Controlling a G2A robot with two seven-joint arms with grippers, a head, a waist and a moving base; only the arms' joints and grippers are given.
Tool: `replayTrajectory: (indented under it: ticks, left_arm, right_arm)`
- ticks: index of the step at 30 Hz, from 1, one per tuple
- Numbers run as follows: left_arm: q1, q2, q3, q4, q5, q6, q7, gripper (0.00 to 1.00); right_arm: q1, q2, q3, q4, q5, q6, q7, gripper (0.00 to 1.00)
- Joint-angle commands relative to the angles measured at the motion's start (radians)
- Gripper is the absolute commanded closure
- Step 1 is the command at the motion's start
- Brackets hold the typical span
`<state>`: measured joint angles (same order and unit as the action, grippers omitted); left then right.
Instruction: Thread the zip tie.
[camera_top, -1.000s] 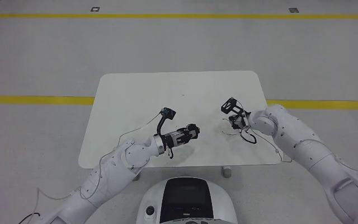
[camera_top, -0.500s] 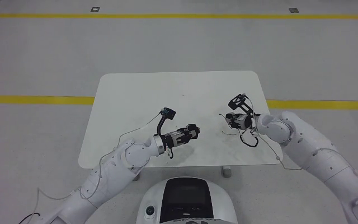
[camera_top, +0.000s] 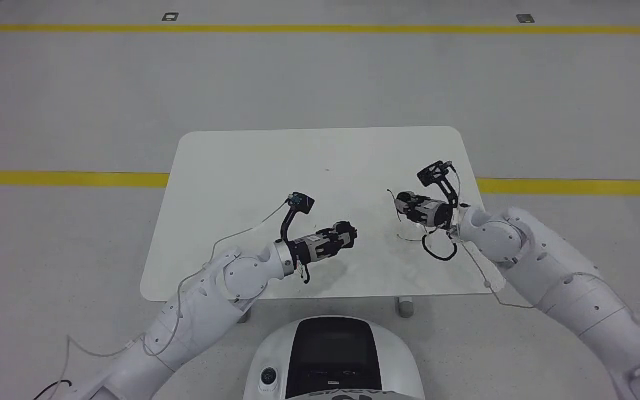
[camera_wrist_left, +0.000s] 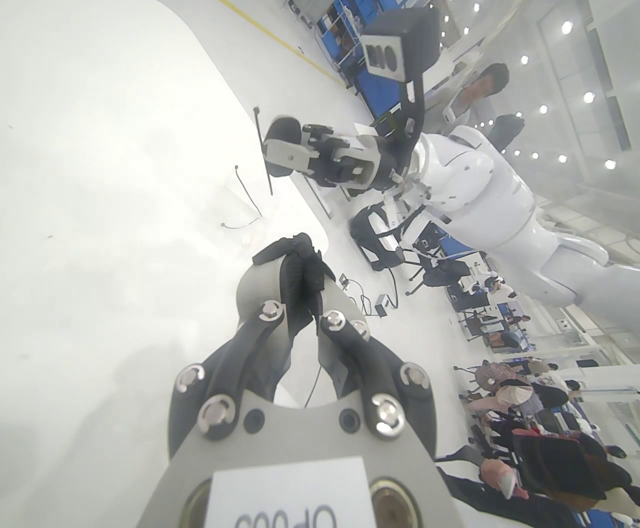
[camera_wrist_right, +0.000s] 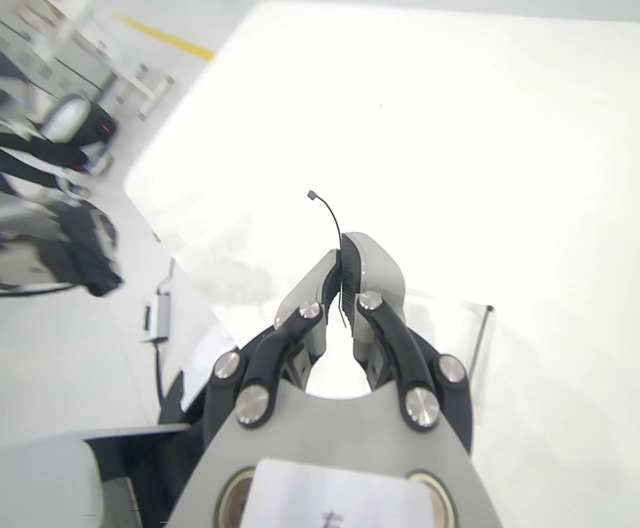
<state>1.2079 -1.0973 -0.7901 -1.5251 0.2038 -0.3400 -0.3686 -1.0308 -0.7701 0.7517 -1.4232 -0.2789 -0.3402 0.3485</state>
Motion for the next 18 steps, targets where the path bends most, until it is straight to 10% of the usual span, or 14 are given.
replayTrajectory:
  ticks: [1,18]
  left_arm:
    - [0.000,0.000,0.000,0.000,0.000,0.000,0.000,1.00]
    - [0.000,0.000,0.000,0.000,0.000,0.000,0.000,1.00]
  right_arm:
    - [-0.040,0.011,0.018,-0.035,0.046,0.000,-0.050,1.00]
    - [-0.150,0.045,0.048,-0.126,0.106,0.000,-0.187,1.00]
